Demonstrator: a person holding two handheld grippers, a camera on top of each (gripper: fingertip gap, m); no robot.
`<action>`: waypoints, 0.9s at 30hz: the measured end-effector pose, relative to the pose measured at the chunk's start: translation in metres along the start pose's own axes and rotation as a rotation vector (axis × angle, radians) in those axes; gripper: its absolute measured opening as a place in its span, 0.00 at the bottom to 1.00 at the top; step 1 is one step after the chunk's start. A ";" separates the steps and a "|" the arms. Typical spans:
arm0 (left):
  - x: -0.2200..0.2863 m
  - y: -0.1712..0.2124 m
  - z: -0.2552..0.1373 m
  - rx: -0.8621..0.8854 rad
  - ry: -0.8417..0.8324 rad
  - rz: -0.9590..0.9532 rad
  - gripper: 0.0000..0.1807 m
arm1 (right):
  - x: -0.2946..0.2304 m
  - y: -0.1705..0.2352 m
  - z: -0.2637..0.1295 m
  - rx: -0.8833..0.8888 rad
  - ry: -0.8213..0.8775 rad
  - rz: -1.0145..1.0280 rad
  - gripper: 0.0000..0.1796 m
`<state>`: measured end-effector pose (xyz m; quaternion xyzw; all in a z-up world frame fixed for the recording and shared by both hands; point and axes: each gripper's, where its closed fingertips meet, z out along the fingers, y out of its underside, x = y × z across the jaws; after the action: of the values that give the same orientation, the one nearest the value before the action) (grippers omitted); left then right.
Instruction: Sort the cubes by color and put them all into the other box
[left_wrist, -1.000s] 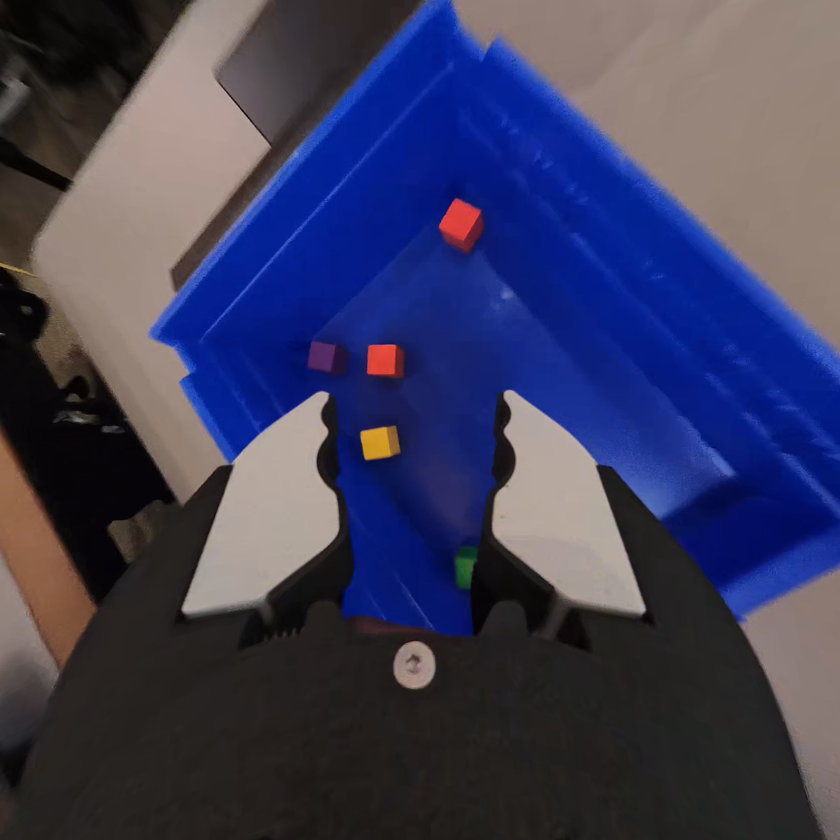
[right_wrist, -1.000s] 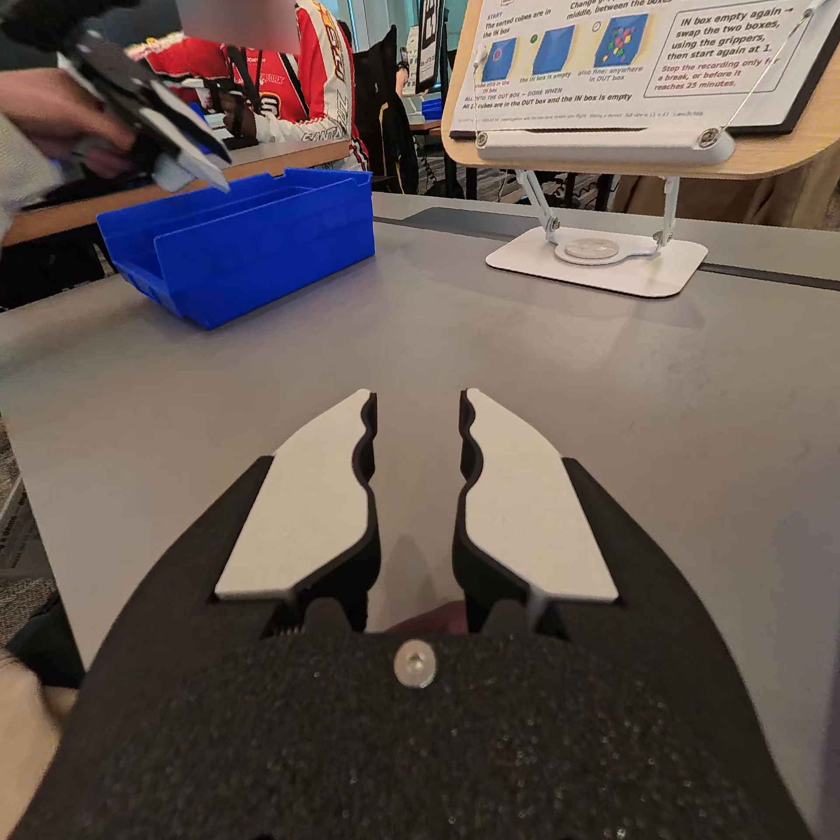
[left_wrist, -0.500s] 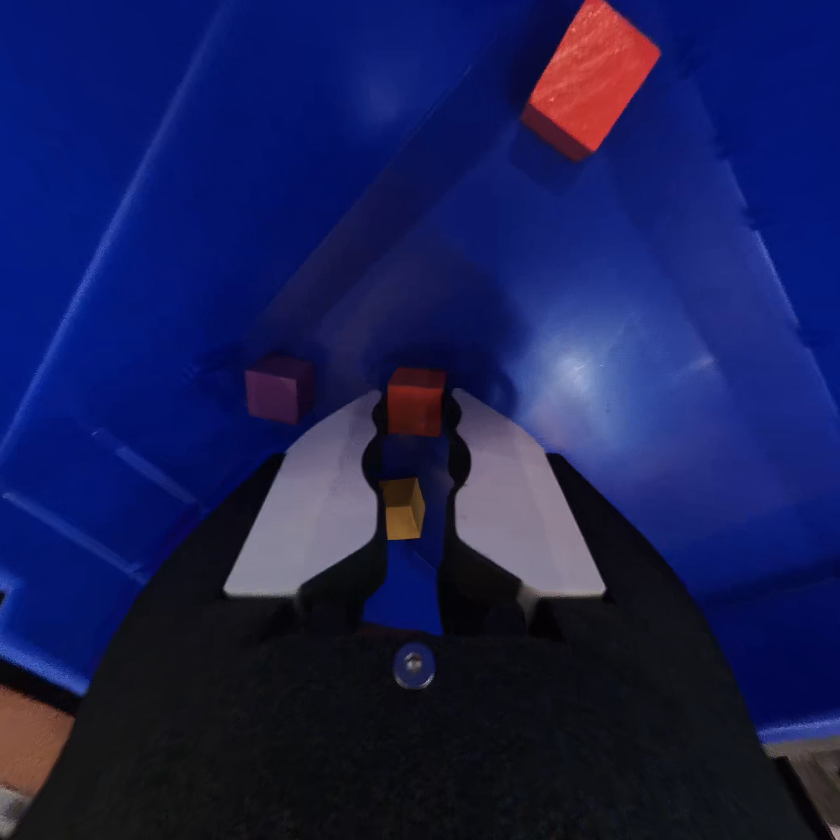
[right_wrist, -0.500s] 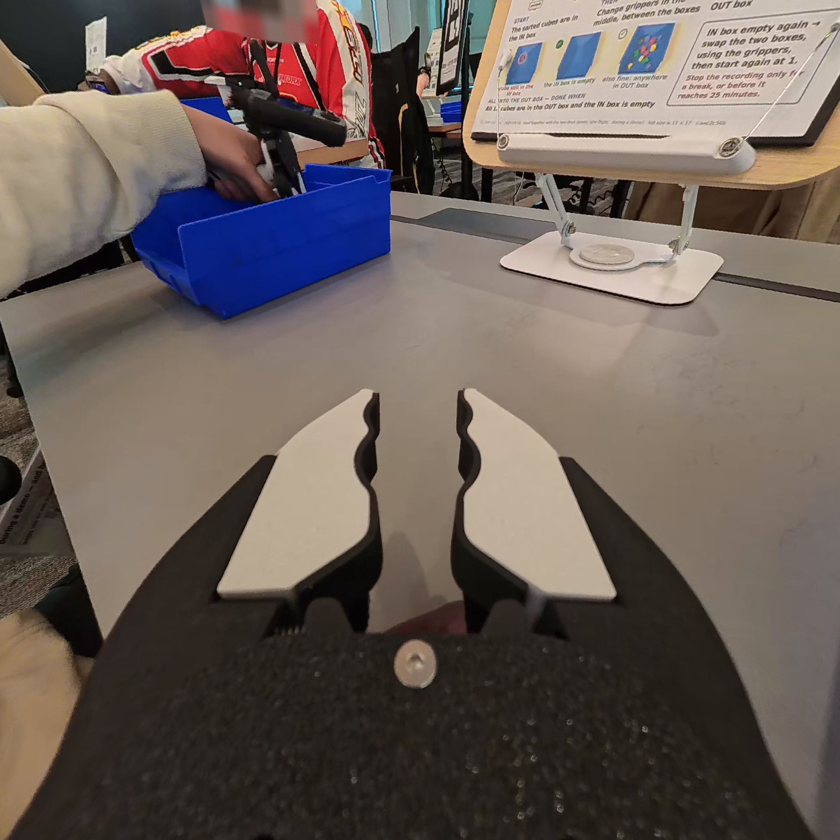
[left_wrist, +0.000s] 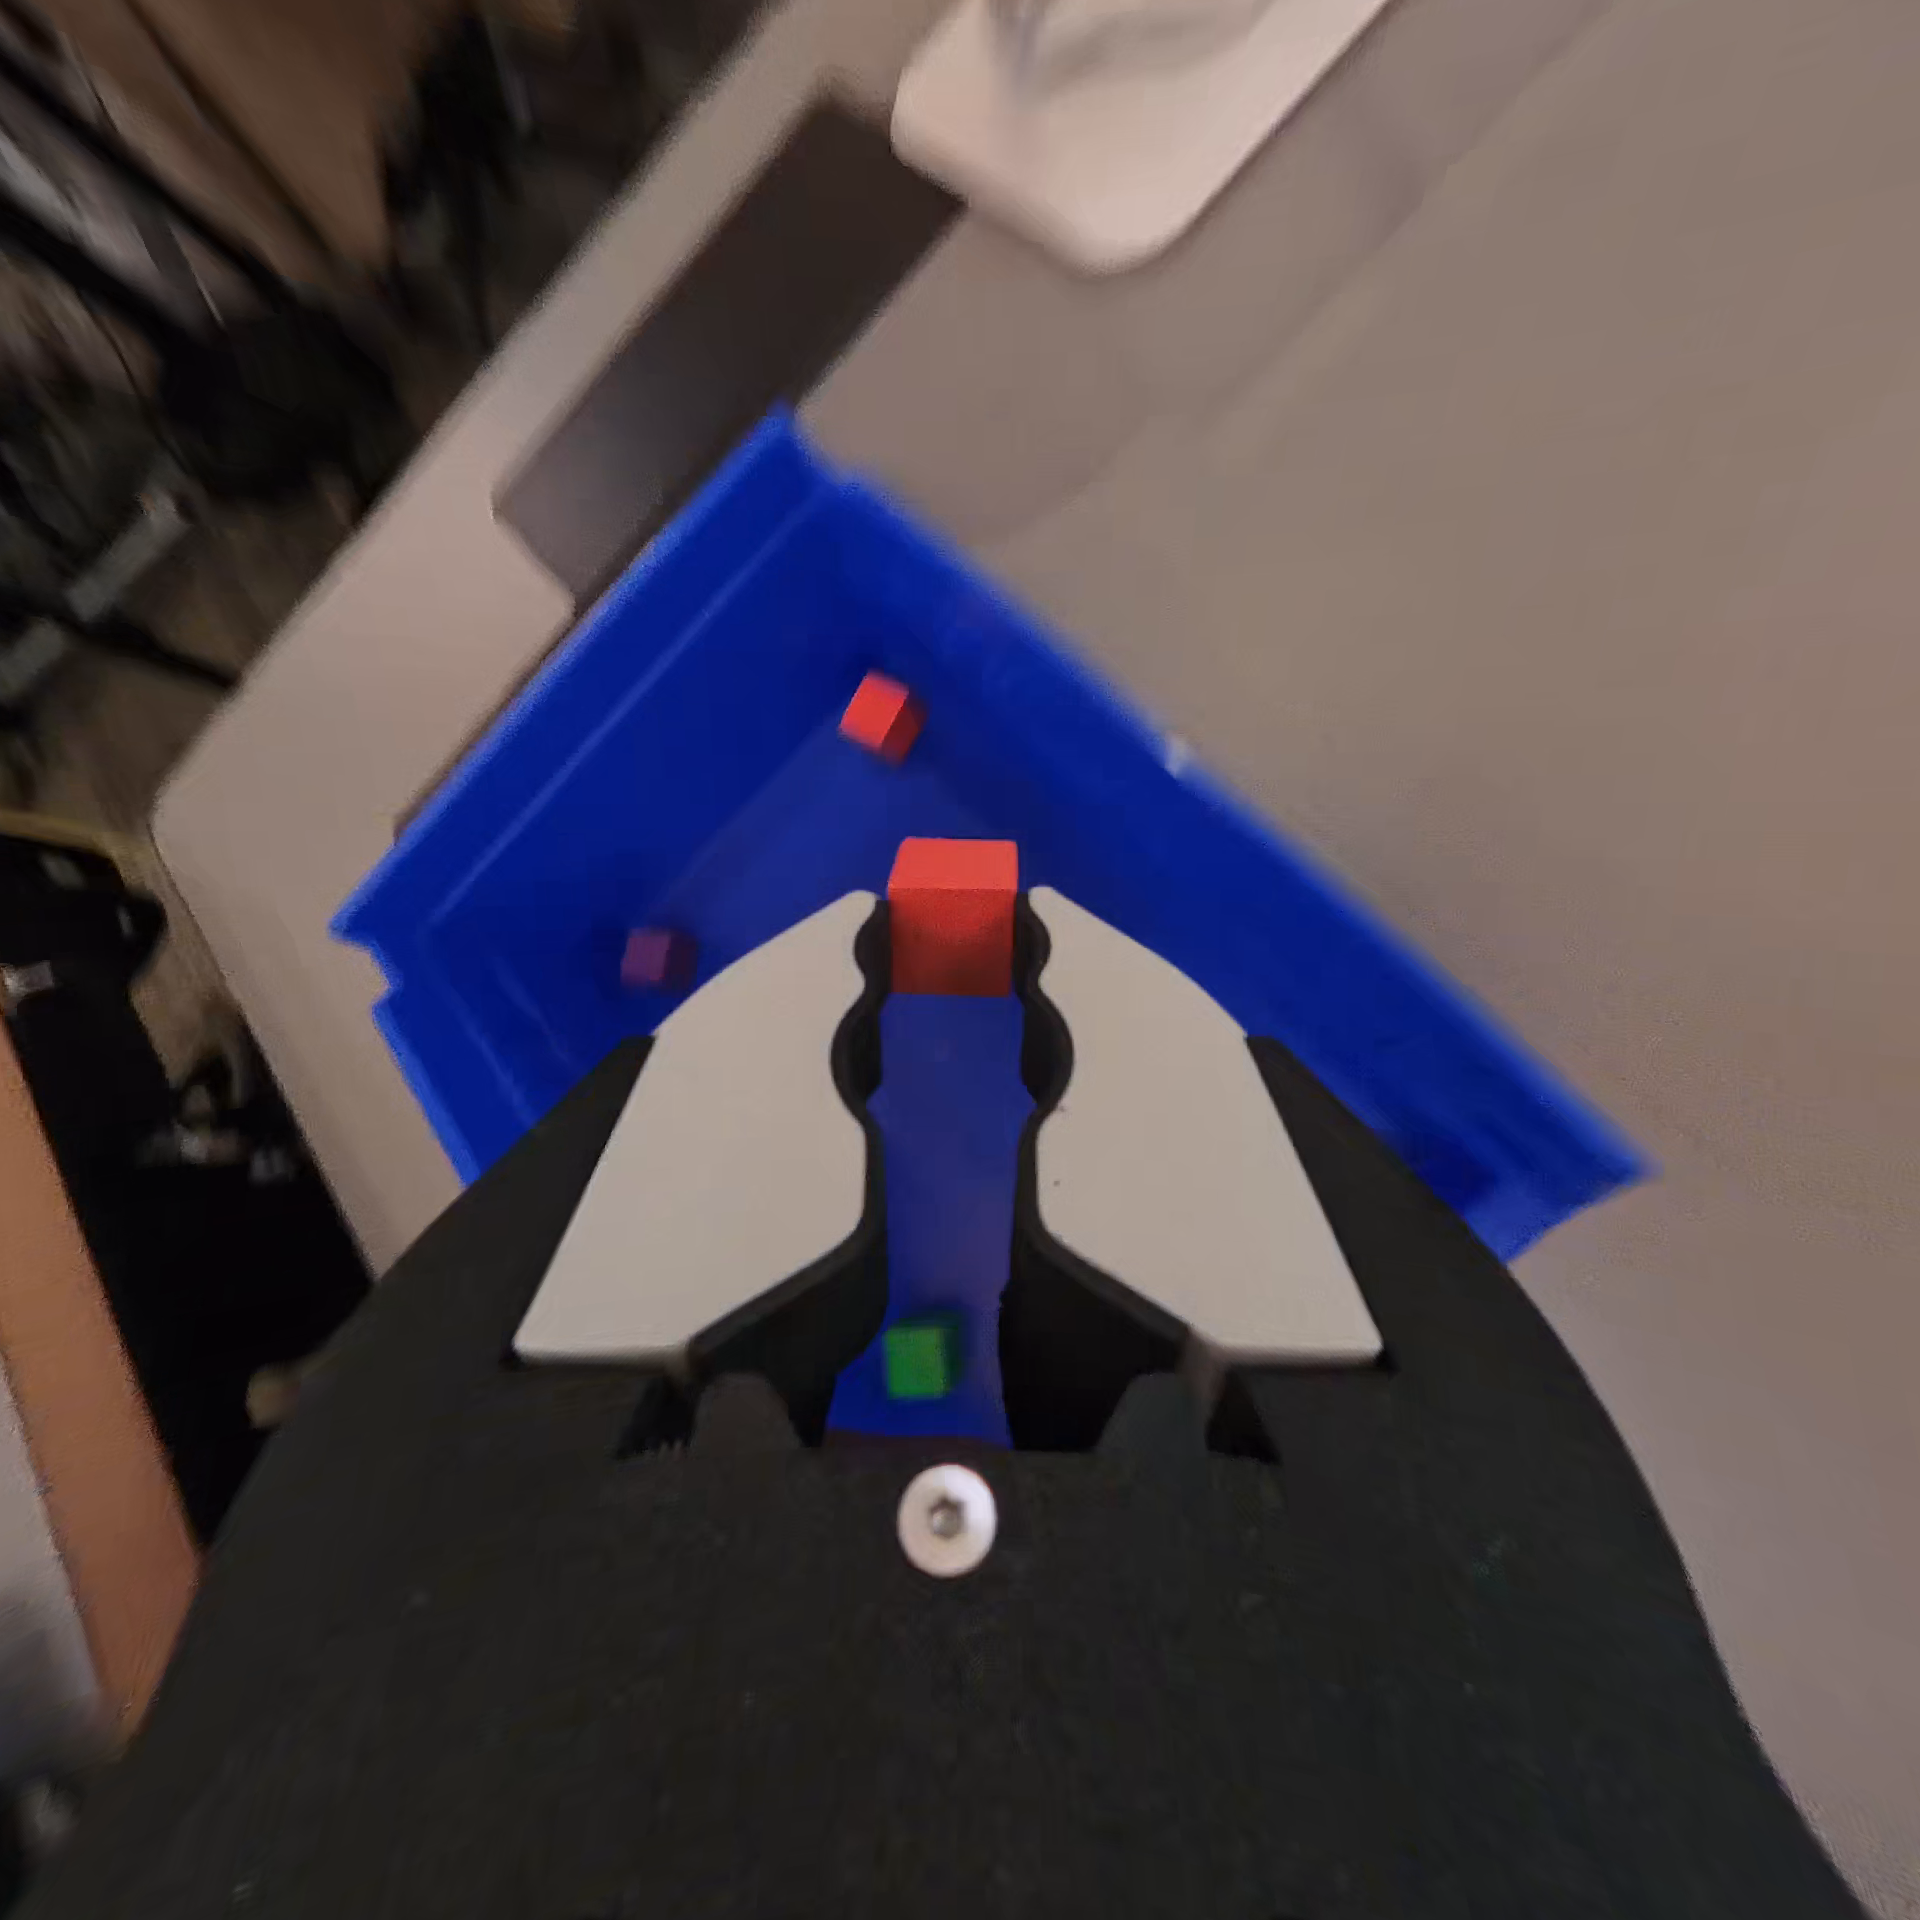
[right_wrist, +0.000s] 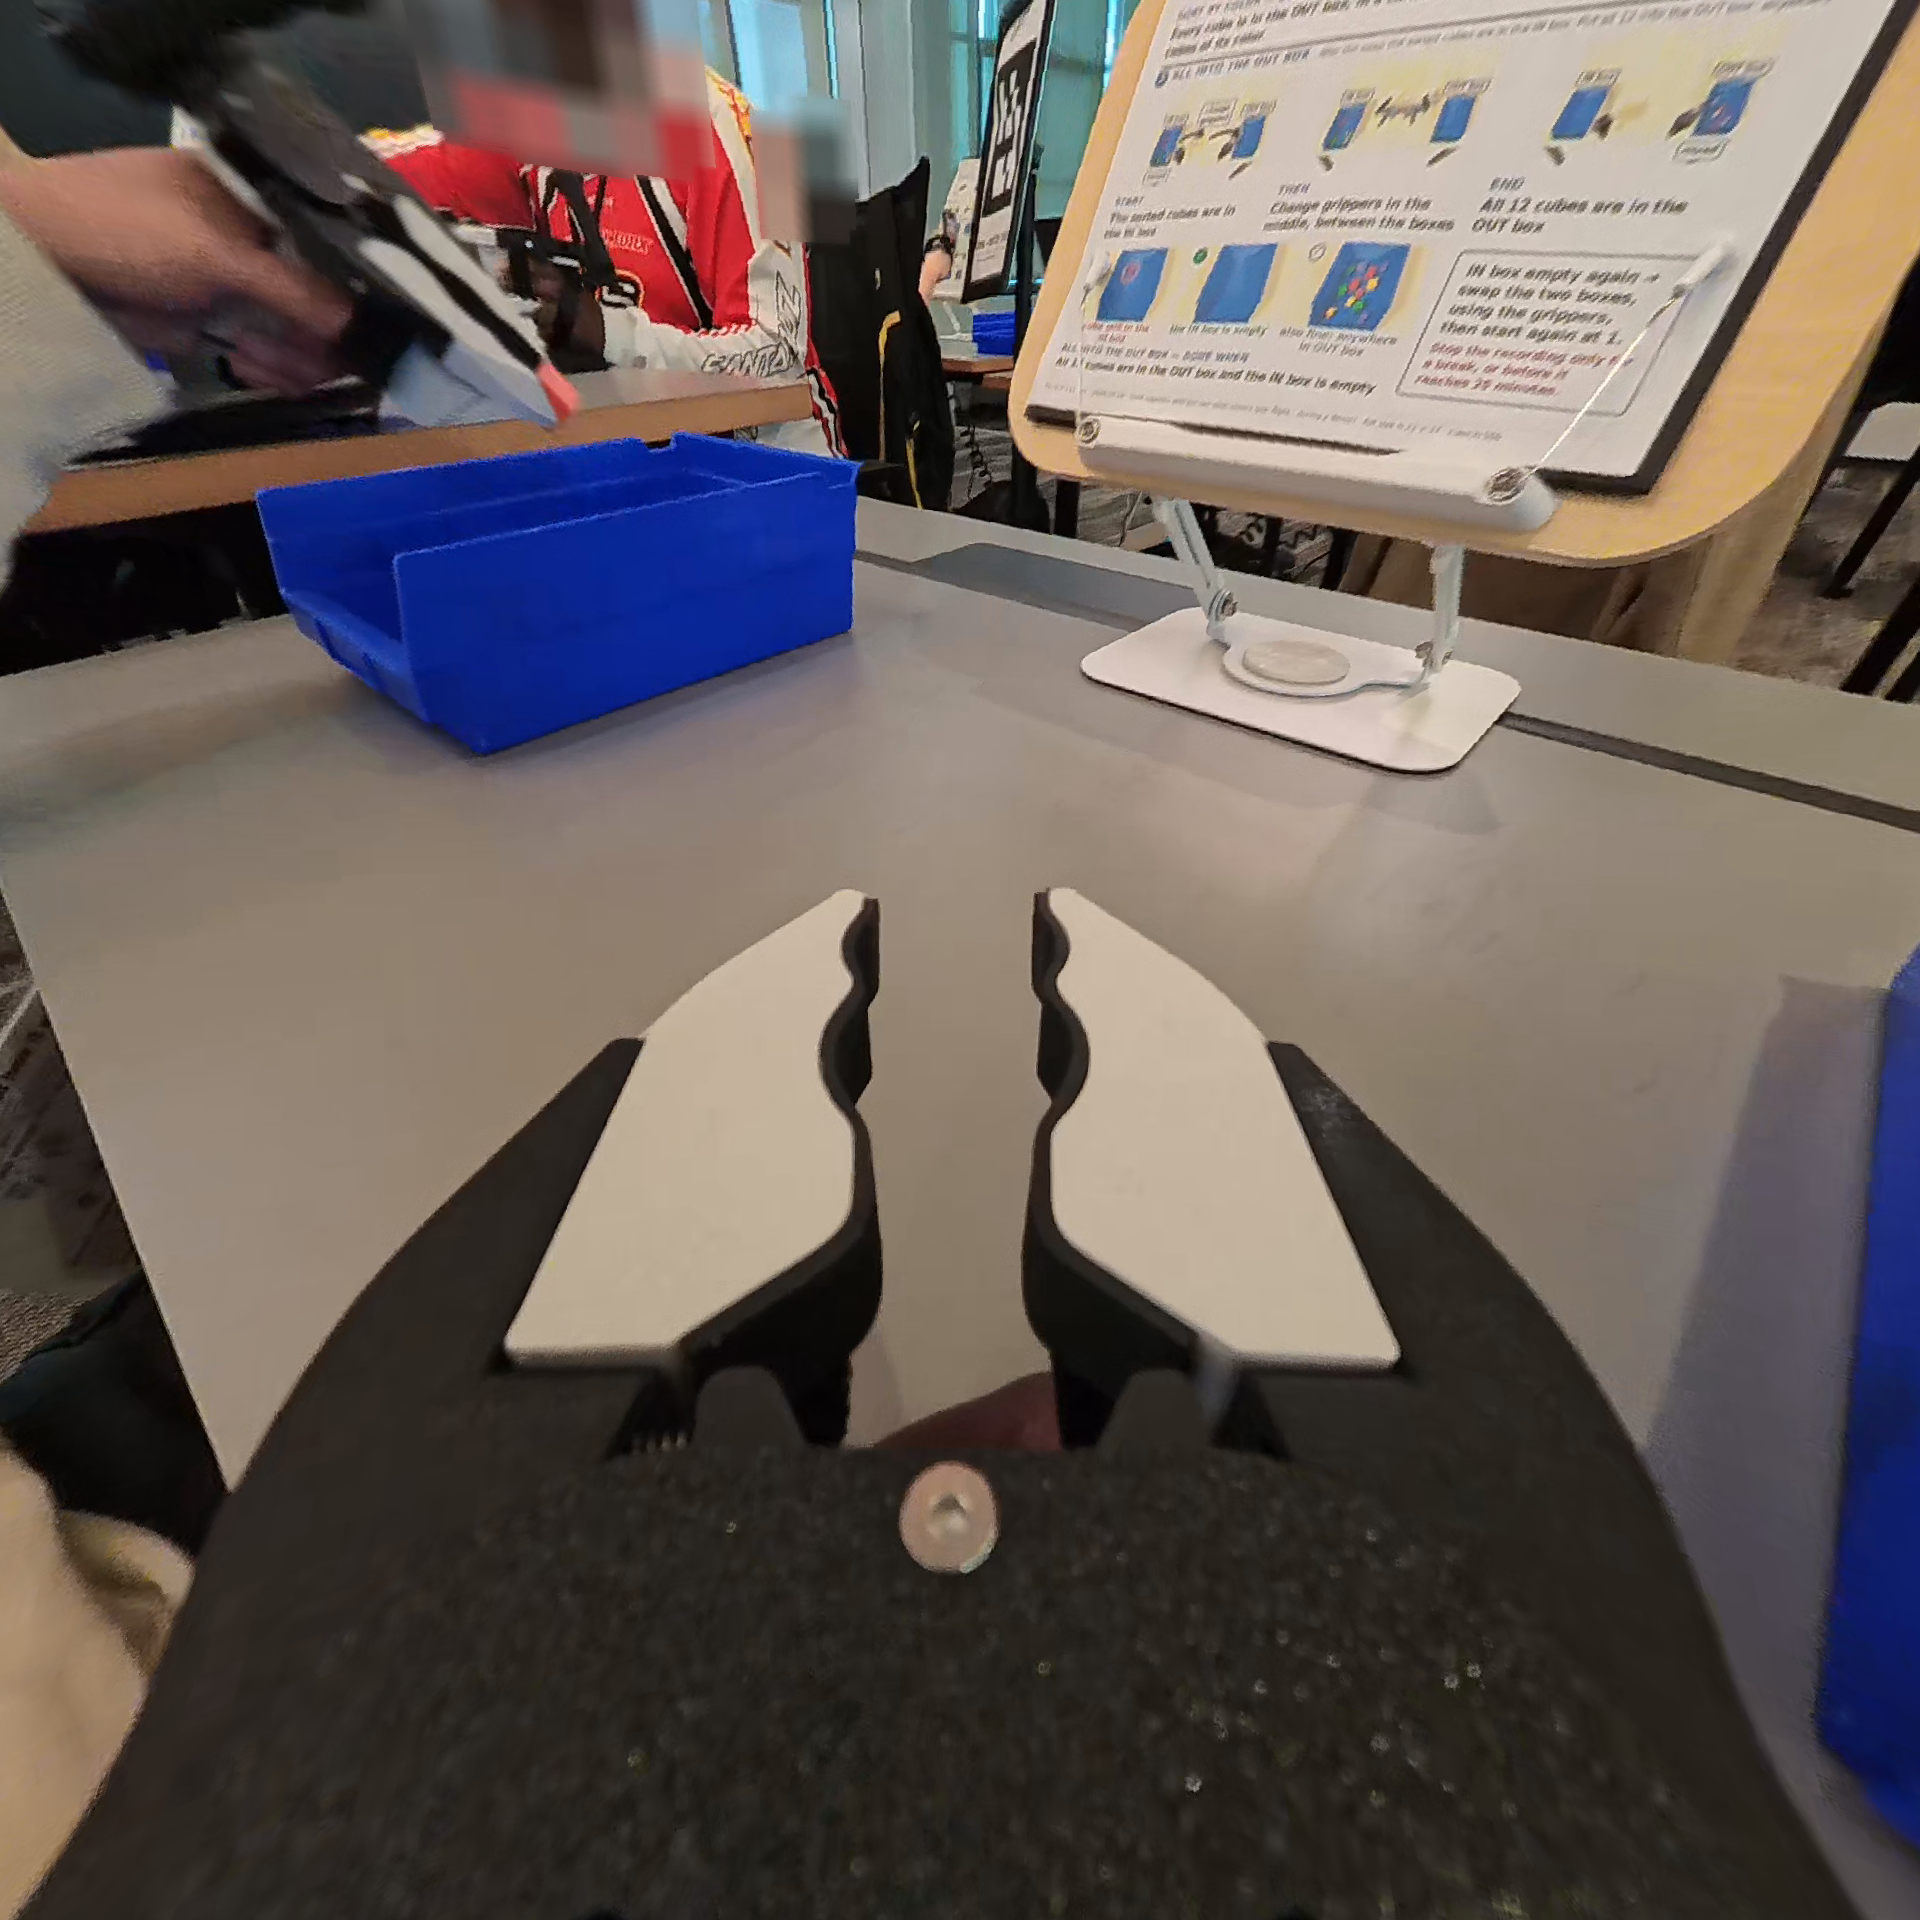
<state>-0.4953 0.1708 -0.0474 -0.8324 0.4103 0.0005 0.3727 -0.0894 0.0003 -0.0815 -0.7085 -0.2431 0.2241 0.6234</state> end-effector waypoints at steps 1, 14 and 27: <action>0.018 -0.011 -0.011 0.094 -0.008 0.021 0.12 | 0.003 -0.001 -0.002 0.003 0.009 -0.001 0.15; 0.181 -0.069 -0.035 0.693 0.021 0.006 0.12 | 0.026 0.017 -0.004 -0.071 0.032 0.156 0.16; 0.277 -0.149 -0.032 0.722 0.993 -0.463 0.12 | -0.030 -0.025 0.030 0.044 -0.286 -0.281 0.22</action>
<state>-0.2194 0.0188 -0.0169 -0.6231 0.3180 -0.6017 0.3854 -0.1328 0.0071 -0.0597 -0.6148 -0.4209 0.2385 0.6229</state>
